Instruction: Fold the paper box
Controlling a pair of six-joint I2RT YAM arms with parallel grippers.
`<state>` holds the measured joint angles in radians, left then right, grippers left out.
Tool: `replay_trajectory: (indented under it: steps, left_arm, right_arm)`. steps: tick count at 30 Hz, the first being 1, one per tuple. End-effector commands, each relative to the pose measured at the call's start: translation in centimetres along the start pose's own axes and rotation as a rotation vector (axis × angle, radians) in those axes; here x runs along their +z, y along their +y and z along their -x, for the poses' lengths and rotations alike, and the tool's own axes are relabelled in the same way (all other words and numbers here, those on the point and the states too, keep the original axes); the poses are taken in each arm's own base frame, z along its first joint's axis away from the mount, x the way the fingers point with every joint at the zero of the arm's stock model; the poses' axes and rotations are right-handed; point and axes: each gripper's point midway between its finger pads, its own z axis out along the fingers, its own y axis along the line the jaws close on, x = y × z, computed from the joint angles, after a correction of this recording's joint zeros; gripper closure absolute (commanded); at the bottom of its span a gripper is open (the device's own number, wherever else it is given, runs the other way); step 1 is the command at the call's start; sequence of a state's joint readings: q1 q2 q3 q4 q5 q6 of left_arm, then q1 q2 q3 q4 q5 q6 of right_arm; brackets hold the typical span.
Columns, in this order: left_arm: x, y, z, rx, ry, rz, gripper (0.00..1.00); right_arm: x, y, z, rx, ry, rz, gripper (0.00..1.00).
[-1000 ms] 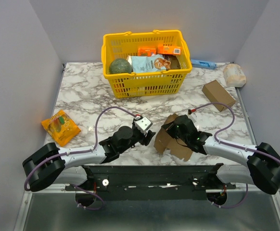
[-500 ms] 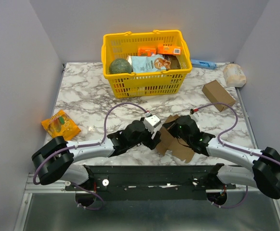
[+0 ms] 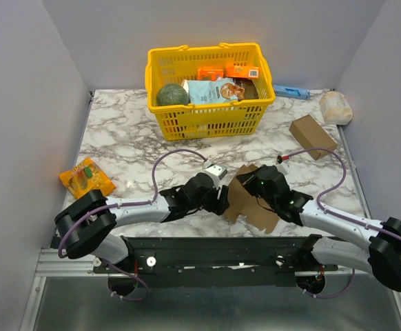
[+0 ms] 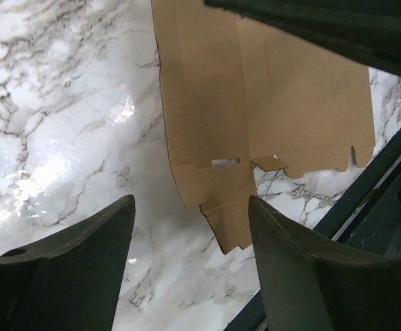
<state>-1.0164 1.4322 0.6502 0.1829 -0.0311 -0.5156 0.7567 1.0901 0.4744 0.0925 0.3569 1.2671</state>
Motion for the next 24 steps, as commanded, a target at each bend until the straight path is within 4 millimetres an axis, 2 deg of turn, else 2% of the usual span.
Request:
replay_trajectory:
  steps: [1,2,5,9,13,16,21,23,24]
  left_arm:
    - [0.6,-0.9,0.5,-0.033,0.006,-0.029,0.35]
    - [0.7,-1.0,0.6,-0.03,0.0,-0.031,0.41]
    - [1.0,-0.8,0.9,-0.021,-0.008,-0.019,0.47]
    - [1.3,-0.6,1.5,-0.02,-0.029,-0.005,0.47]
    - [1.6,-0.4,2.1,-0.038,-0.043,-0.002,0.53]
    - [1.8,-0.4,2.1,-0.039,-0.045,-0.007,0.62]
    - [2.0,-0.8,2.5,0.028,-0.044,-0.034,0.87]
    - [1.9,-0.6,2.8,0.088,-0.048,-0.029,0.96]
    - [1.7,-0.7,3.2,0.121,-0.048,-0.025,0.97]
  right_arm:
    - [-0.1,-1.8,1.1,-0.019,-0.061,-0.051,1.0]
    - [-0.1,-1.6,1.3,-0.019,-0.065,-0.048,1.0]
    - [-0.3,-1.6,1.3,-0.025,-0.064,-0.045,1.0]
    - [-0.4,-1.7,1.5,-0.028,-0.072,-0.046,0.99]
    - [-0.4,-1.8,1.5,-0.034,-0.075,-0.047,1.0]
    - [-0.5,-1.8,1.6,-0.038,-0.078,-0.048,1.0]
    - [-0.6,-1.7,1.5,-0.039,-0.07,-0.041,0.99]
    - [-0.8,-1.2,1.3,-0.042,-0.051,-0.023,0.92]
    - [-1.0,-0.8,1.3,-0.05,-0.047,-0.009,0.87]
